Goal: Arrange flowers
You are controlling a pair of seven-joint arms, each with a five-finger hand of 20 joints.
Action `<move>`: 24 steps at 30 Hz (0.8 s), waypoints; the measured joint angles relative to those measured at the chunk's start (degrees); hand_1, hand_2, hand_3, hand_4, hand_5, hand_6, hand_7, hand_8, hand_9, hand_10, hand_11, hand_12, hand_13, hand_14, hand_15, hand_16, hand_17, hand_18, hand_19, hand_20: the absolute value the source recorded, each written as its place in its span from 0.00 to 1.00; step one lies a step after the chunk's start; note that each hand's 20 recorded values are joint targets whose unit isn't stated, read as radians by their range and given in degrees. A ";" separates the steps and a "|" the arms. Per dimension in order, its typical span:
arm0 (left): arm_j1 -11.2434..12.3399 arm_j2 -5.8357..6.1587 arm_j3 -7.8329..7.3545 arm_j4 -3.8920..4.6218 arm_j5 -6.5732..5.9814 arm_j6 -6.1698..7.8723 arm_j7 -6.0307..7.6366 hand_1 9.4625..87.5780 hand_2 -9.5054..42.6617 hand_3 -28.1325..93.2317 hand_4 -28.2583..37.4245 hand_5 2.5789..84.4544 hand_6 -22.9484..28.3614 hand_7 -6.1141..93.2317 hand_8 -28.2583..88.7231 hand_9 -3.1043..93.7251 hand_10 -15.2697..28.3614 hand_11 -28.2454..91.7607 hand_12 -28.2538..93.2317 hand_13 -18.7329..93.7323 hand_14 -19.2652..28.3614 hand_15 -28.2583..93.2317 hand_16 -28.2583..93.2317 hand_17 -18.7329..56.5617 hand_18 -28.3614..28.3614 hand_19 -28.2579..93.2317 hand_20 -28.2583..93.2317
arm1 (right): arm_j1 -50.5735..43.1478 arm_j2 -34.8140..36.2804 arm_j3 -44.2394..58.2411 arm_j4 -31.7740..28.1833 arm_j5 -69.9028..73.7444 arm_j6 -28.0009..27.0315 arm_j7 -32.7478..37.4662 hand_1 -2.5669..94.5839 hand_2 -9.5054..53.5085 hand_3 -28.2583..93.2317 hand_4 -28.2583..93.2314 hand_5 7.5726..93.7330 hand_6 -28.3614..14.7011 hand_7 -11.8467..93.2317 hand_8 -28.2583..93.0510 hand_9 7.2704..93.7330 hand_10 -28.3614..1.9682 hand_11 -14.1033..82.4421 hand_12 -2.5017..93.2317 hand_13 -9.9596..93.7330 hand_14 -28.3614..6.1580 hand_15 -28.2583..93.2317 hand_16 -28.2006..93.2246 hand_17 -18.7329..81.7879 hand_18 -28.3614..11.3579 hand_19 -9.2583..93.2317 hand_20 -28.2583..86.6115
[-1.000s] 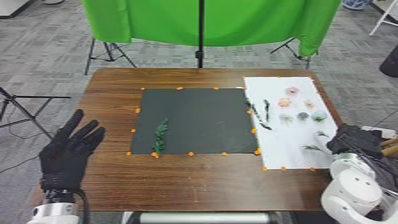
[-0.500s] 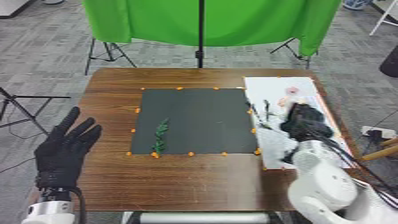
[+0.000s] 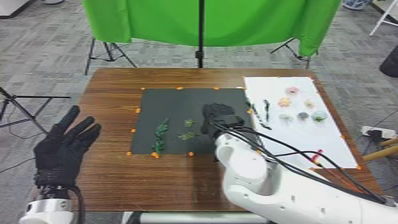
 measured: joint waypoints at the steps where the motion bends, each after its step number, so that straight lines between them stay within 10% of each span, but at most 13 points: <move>1: -0.03 -0.11 -0.11 -0.02 0.12 0.00 -0.19 0.12 0.32 0.89 0.00 0.39 0.58 0.15 0.16 0.39 0.82 0.41 0.31 0.38 1.00 0.64 0.14 0.13 1.00 0.67 0.19 | 0.76 -0.89 -0.33 0.71 0.30 -0.80 -0.07 0.53 0.00 0.82 0.01 0.99 0.61 0.30 0.32 0.95 0.53 0.64 0.25 0.89 0.53 0.85 0.40 0.60 0.06 1.00 0.56; 16: -2.38 -1.32 -0.28 0.20 1.79 -0.76 -3.11 0.13 0.31 0.90 0.00 0.39 0.58 0.16 0.16 0.39 0.82 0.41 0.31 0.38 1.00 0.64 0.14 0.12 1.00 0.67 0.20 | 4.50 -7.75 -3.51 6.63 3.49 -11.95 0.99 0.46 0.12 0.84 0.04 1.00 0.65 0.42 0.13 1.00 0.52 0.66 0.25 0.92 0.48 0.87 0.41 0.63 0.02 1.00 0.63; 24: -3.49 -1.33 -0.06 0.66 2.28 -1.70 -4.30 0.13 0.31 0.90 0.00 0.39 0.58 0.16 0.16 0.39 0.83 0.42 0.31 0.37 1.00 0.65 0.13 0.12 1.00 0.68 0.20 | 4.17 -9.74 -4.41 7.65 5.20 -9.26 1.82 0.45 0.17 0.83 0.05 1.00 0.67 0.46 0.11 1.00 0.52 0.70 0.22 0.95 0.48 0.86 0.41 0.65 0.01 1.00 0.65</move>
